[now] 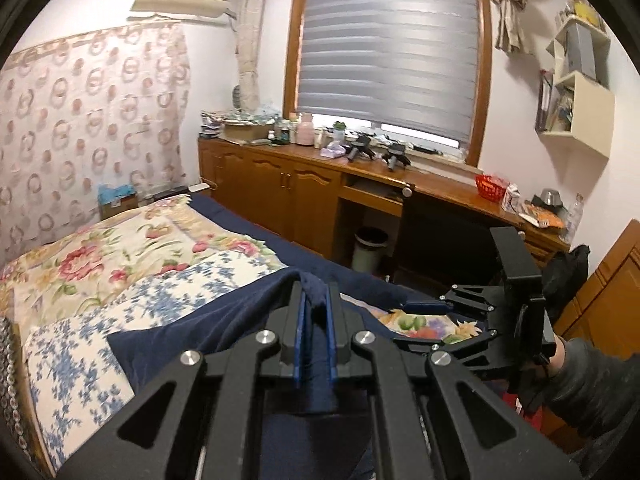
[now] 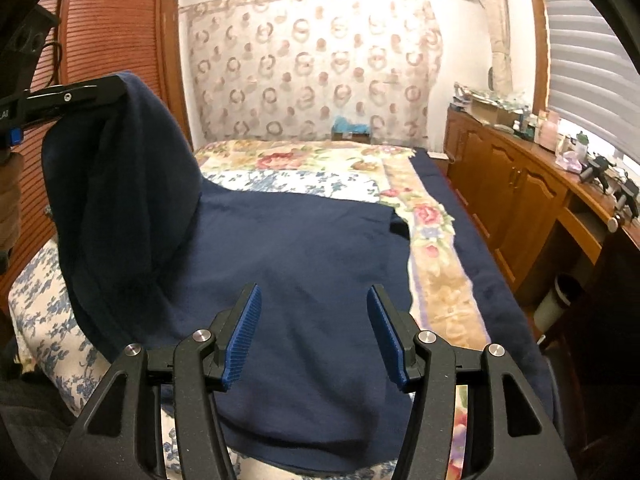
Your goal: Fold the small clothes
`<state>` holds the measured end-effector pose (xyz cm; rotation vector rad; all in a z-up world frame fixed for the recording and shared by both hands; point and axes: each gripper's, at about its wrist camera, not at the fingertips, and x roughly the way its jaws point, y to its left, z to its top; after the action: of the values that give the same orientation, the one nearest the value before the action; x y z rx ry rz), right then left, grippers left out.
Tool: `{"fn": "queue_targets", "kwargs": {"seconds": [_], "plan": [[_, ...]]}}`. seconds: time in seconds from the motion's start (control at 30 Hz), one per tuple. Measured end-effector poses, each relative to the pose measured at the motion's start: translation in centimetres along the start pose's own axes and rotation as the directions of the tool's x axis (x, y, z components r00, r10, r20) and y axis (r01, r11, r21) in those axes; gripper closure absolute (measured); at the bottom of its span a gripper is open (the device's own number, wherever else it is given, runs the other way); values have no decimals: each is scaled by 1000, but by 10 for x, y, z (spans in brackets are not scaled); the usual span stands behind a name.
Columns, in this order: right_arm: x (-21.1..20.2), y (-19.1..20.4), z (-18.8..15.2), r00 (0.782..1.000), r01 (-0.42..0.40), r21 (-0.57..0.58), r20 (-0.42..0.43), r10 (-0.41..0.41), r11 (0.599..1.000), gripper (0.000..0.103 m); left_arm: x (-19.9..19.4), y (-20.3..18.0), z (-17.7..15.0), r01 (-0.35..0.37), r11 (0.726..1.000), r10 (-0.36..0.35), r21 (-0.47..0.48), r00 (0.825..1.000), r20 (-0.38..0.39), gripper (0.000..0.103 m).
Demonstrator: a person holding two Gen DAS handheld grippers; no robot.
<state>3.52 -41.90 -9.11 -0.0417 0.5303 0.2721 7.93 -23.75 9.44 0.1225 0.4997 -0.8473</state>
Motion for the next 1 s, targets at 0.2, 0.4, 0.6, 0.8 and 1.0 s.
{"fn": "queue_targets", "kwargs": {"seconds": [0.2,0.4,0.6,0.8,1.0], "plan": [[-1,-3,-5,1000,4,12,-1,-4,1000,47,29,1,-7,26,999,-29,-42,995,-96,96],[1,-2,-6,1000,1,17,-3,-1,1000,47,22,14,-26,-19,998,11,-59,991,-130,84],[9,5,-1,1000,-17,2,-2,17,1000,47,2,28,-43,-82,995,74,-59,989,-130,80],[26,19,9,999,-26,-48,-24,25,999,47,-18,51,-74,-145,984,129,-100,980,-149,78],[59,17,8,996,-5,-92,-94,-4,996,47,-24,76,-111,-204,967,173,-156,966,-190,78]]}}
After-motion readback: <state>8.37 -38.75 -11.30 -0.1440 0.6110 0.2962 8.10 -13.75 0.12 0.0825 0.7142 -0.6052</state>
